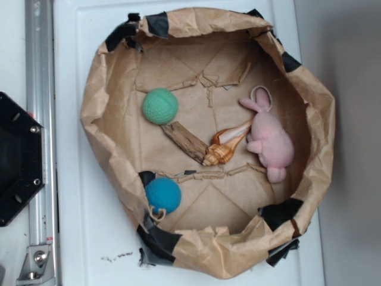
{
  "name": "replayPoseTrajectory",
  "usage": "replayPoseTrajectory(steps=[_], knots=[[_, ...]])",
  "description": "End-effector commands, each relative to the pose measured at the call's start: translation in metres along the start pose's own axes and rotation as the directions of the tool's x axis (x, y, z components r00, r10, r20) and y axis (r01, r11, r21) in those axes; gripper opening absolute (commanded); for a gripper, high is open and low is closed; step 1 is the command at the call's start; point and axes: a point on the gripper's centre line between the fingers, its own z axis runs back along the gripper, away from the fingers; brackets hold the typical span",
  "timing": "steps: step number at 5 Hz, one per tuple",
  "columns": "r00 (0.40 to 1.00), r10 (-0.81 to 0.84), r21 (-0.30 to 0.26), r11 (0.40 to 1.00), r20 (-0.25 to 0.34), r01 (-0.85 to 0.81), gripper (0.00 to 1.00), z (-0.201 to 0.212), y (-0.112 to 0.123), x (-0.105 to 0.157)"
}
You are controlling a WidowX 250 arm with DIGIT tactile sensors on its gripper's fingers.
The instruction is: Grab the shell.
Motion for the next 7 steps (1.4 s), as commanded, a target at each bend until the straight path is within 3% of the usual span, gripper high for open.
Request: replayPoseTrajectory(steps=[1, 2, 3, 4, 5, 6, 7], knots=[[1.0, 0.0, 0.0, 1.0, 0.0, 0.0, 1.0, 0.0, 0.0, 0.0], [0.984, -0.053, -0.036, 0.998, 0.169, 0.06, 1.0, -0.022, 0.016, 0.049], [0.984, -0.023, -0.032, 0.999, 0.175, 0.029, 1.0, -0.056, 0.026, 0.095], [0.978, 0.182, -0.091, 0.981, 0.103, -0.173, 1.0, -0.112, 0.026, 0.133], [0.968, 0.25, -0.056, 0.966, -0.01, -0.251, 1.0, -0.162, 0.014, 0.138], [0.968, 0.247, -0.065, 0.966, -0.037, -0.249, 1.0, -0.194, -0.002, 0.135], [0.98, 0.2, -0.037, 0.979, 0.008, -0.2, 1.0, -0.21, -0.012, 0.145]])
